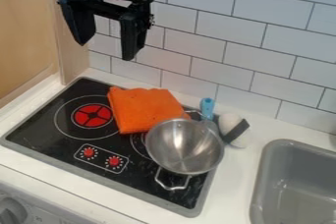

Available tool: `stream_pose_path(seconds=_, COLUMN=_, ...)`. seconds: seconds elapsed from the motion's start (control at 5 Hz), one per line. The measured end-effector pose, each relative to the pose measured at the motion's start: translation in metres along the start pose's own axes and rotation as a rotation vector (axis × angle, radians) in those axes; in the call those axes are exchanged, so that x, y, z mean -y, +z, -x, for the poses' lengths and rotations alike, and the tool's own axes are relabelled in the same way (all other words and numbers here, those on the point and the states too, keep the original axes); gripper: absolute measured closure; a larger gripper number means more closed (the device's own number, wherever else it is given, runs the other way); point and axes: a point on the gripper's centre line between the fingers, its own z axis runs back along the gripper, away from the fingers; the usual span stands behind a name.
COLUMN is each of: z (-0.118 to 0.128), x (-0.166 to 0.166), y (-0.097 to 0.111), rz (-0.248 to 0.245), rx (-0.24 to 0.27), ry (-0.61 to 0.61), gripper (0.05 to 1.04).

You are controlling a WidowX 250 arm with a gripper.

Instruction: Move the silver pot to the bottom left of the stove

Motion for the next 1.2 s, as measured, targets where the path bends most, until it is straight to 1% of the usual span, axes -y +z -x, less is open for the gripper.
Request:
stream_pose_path(seconds=0.2, z=0.011, x=0.003, y=-0.011, rz=0.026, rx=-0.037, ry=-0.001, gripper=0.085)
stream_pose_path(seconds=0.4, z=0.013, x=0.003, y=-0.028, rz=0.154, rx=0.031, ry=0.016, gripper=0.085)
stream_pose_path(seconds=0.6, z=0.004, x=0.004, y=-0.036, rz=0.234, rx=0.094, ry=0.030, gripper=0.085)
stream_pose_path(seconds=0.8, z=-0.001, x=-0.002, y=-0.057, rz=0.369, rx=0.140, ry=0.083, gripper=0.085)
stream_pose_path(seconds=1.0, z=-0.005, x=0.000, y=-0.076, rz=0.476, rx=0.138, ry=0.105, gripper=0.085)
stream_pose_path(seconds=1.2, z=-0.003, x=0.004, y=-0.096, rz=0.547, rx=0.097, ry=0.132, gripper=0.085)
